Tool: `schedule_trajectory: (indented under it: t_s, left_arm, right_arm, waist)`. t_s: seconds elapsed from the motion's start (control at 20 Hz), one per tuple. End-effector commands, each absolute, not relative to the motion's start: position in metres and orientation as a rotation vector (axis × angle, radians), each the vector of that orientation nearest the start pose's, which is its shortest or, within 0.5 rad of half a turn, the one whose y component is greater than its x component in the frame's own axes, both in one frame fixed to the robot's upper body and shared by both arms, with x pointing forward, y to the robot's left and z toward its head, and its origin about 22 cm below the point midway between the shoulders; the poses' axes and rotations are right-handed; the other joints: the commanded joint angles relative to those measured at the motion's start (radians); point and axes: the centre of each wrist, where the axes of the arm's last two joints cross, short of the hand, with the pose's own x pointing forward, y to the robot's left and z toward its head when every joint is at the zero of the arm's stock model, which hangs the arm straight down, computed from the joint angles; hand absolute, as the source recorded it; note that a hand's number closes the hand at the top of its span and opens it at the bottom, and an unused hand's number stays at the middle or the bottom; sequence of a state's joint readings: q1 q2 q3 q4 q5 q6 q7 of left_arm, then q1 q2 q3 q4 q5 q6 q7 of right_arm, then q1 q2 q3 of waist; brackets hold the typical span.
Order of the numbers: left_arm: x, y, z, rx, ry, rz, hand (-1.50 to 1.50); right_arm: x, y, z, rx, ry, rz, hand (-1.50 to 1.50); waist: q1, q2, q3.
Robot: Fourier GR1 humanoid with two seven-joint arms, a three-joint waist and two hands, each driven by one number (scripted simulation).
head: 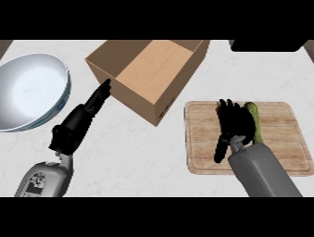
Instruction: Pick the eggplant from the cutting board and place it in the cardboard box
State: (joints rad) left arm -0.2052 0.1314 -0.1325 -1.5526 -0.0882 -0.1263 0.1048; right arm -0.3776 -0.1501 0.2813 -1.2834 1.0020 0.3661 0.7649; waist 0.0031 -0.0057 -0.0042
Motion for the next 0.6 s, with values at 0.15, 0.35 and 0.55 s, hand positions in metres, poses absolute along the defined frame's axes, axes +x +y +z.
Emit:
schedule_trajectory:
  t_s: [0.15,0.35,0.55]
  left_arm:
    - [0.276,0.193,0.041,-0.045,-1.586,-0.438,0.00]
    - [0.269,0.202,0.043,-0.036,-1.618,-0.443,0.00]
    - [0.280,0.194,0.051,-0.064,-1.618,-0.473,0.00]
  right_arm:
    - [0.317,-0.176,0.014,-0.927,-0.645,1.147,1.50]
    - [0.318,-0.160,0.000,-0.970,-0.670,1.196,1.50]
    - [0.321,-0.148,0.022,-0.801,-0.954,1.499,1.50]
  waist:
    - [-0.001,0.005,0.004]
    - [0.003,0.006,0.004]
    - [0.029,0.012,0.006]
